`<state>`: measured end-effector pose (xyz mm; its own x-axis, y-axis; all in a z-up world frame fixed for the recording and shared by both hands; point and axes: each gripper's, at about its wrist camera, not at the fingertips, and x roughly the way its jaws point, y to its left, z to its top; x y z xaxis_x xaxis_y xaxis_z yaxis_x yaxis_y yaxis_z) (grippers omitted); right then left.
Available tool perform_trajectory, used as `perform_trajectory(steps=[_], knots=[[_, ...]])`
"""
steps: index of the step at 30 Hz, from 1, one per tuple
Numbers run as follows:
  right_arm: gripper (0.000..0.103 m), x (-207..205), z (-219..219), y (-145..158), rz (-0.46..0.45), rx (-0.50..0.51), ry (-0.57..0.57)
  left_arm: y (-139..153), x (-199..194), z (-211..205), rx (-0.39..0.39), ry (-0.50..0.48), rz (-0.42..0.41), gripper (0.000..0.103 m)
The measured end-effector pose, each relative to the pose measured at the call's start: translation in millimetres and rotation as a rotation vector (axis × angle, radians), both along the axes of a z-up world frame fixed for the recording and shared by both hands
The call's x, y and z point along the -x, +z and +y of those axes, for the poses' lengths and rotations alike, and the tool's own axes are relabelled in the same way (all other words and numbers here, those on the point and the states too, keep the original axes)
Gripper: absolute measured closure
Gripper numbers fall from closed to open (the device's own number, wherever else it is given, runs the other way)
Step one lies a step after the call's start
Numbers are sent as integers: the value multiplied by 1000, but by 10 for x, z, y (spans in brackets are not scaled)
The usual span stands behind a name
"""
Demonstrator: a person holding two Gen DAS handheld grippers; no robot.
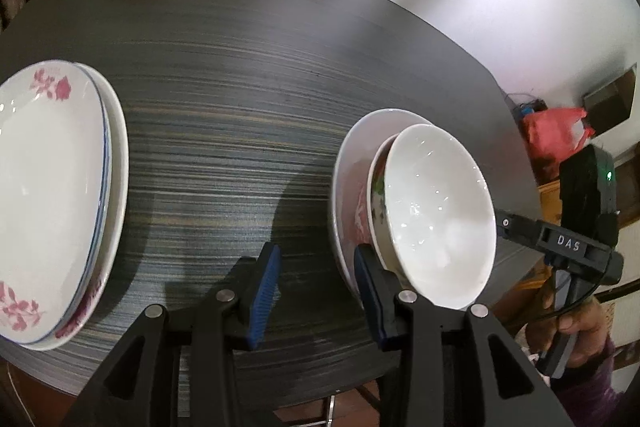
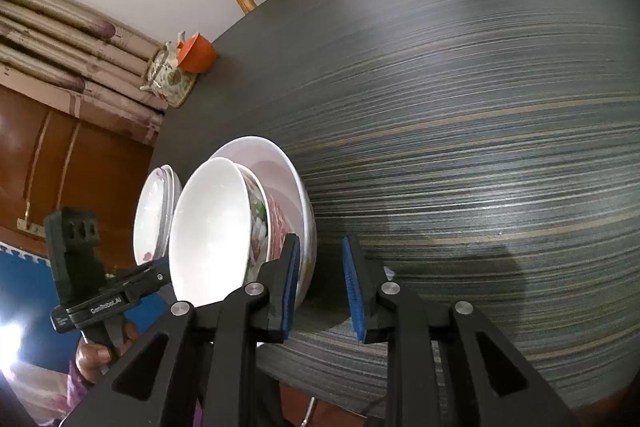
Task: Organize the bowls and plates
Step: 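Lift the bowl stack with the left gripper and shift it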
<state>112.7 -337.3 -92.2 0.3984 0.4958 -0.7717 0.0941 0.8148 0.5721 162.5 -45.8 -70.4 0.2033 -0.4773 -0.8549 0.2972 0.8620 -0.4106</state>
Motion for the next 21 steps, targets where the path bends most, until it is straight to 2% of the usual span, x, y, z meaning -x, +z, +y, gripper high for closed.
perform_trajectory(steps=[6, 12, 17, 21], knots=[[81, -84, 48, -57, 12, 7, 19, -24, -29, -47, -39, -10, -19, 64], [80, -99, 52, -52, -3, 19, 21, -9, 3, -126, -116, -14, -49, 63], [79, -126, 58, -58, -7, 9, 37, 17, 87, -311, -200, -55, -132, 63], [79, -127, 33, -74, -1, -7, 40, 7, 144, -402, -230, -78, -166, 66]])
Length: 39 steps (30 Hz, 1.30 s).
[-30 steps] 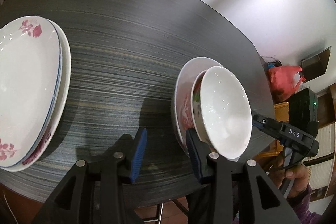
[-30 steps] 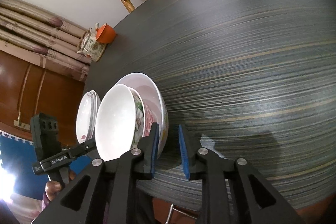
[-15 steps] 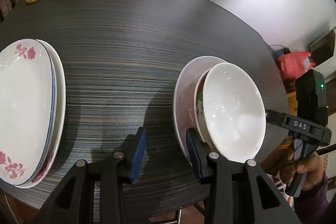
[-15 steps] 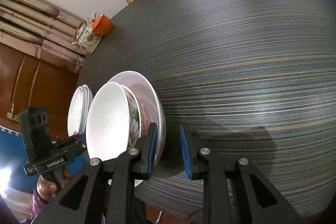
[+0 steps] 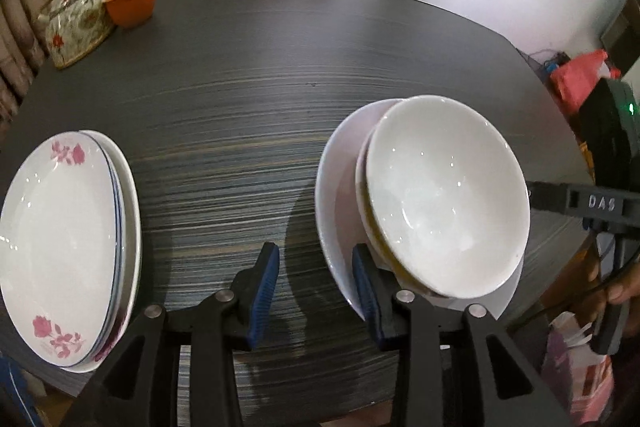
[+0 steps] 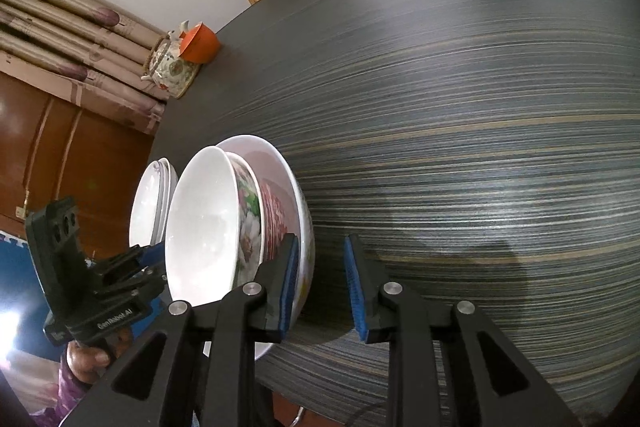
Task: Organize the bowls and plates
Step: 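Lift the bowl stack with the left gripper and shift it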
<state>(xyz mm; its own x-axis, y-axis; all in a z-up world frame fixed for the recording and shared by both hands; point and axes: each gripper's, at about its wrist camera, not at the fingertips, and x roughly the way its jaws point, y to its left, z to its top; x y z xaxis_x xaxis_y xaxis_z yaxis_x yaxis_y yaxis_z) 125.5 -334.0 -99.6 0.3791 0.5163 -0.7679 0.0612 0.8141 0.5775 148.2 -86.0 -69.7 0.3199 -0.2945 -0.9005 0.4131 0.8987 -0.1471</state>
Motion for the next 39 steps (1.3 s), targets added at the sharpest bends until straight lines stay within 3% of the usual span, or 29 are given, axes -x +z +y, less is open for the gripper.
perform_trajectory(steps=[2, 6, 8, 11, 39], knots=[[79, 7, -23, -12, 4, -11, -1, -29, 9, -35, -13, -13, 1, 67], [82, 15, -17, -1, -4, 6, 12, -66, 51, -118, -31, -47, -10, 84], [87, 7, 3, 15, -15, 2, 23, -67, 80, -178, -67, -55, -39, 85], [94, 8, 64, 62, -38, 30, 48, -83, 73, -158, -48, -47, -35, 85], [93, 32, 25, 35, -33, -9, 24, -11, 249, -157, -78, -21, -66, 87]])
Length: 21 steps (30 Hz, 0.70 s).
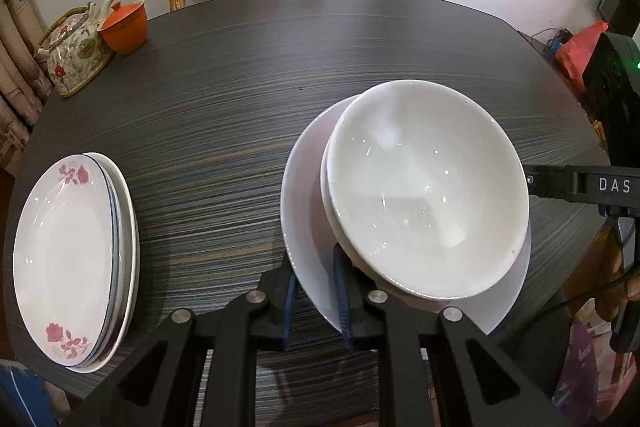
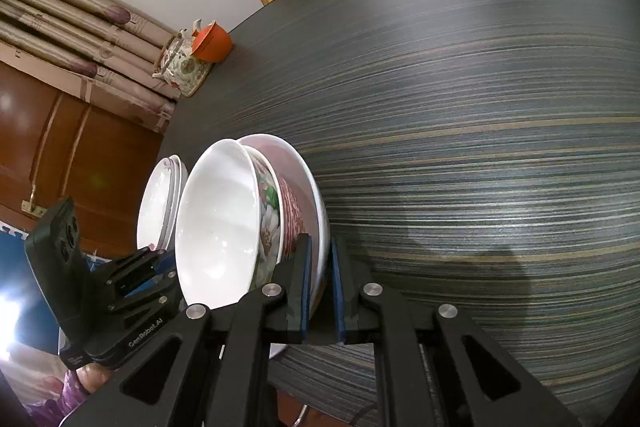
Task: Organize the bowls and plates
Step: 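Lift the bowl stack with the left gripper and shift it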
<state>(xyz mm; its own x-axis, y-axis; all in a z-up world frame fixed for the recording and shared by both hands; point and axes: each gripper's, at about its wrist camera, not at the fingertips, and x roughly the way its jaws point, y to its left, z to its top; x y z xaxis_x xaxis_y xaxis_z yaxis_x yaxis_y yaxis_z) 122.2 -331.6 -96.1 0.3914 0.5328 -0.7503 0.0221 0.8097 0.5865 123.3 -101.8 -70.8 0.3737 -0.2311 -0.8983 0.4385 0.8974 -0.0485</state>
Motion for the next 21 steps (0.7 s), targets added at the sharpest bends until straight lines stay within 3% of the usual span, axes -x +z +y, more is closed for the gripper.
perform_trajectory(steps=[5, 11, 21], knots=[[93, -15, 44, 33, 1, 31, 22, -13, -26, 16, 6, 0, 6, 87], [91, -77, 5, -9, 35, -11, 19, -23, -35, 18, 8, 0, 11, 87], [91, -69, 45, -20, 9, 3, 37, -44, -60, 89, 40, 7, 0, 88]])
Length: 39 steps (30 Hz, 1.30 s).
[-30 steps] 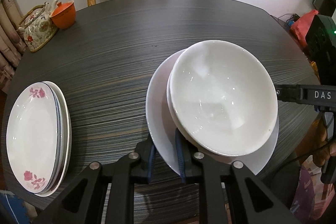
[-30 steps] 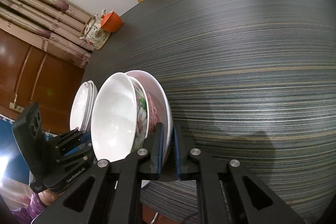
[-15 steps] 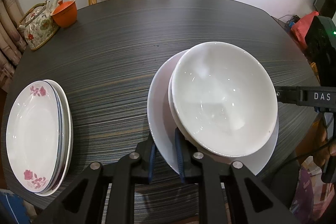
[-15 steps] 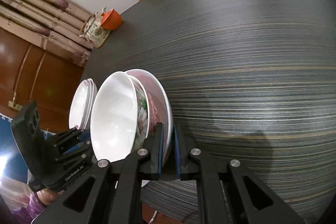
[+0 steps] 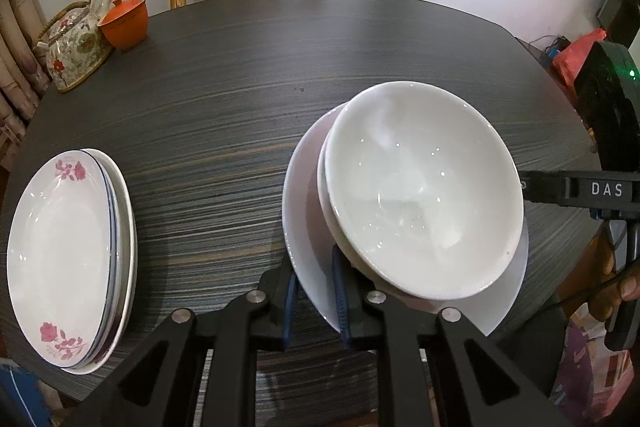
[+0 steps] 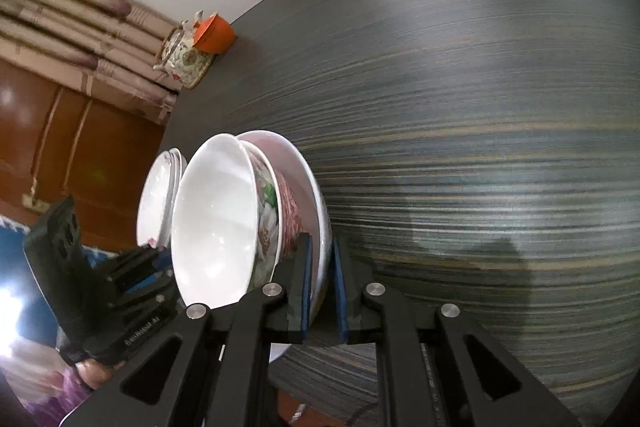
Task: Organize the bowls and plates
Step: 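Lift the bowl stack with the left gripper and shift it, then carry the bowl stack with the left gripper over the pink-flower plates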
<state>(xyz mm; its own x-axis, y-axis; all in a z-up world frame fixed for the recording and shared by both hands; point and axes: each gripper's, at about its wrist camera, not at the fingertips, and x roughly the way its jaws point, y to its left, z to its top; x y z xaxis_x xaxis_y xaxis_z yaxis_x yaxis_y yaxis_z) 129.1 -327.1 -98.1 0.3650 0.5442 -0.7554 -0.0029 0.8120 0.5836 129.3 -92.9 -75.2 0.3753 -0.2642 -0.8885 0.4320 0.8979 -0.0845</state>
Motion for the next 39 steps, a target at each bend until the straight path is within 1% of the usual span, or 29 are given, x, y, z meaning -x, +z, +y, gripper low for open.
perform_trajectory(steps=[2, 17, 24, 31, 39], knots=[[91, 18, -24, -20, -1, -29, -6, 4, 10, 31, 16, 8, -2, 88], [90, 19, 36, -17, -2, -52, 5, 59, 29, 165, 18, 55, -7, 90], [90, 10, 62, 15, -8, -51, 11, 122, 65, 184, 29, 64, -26, 92], [90, -17, 63, 54, -20, -59, 16, 220, 34, 245, 34, 86, -43, 92], [90, -133, 194, 226, -46, -65, 45, 441, -35, 475, 48, 148, -78, 92]])
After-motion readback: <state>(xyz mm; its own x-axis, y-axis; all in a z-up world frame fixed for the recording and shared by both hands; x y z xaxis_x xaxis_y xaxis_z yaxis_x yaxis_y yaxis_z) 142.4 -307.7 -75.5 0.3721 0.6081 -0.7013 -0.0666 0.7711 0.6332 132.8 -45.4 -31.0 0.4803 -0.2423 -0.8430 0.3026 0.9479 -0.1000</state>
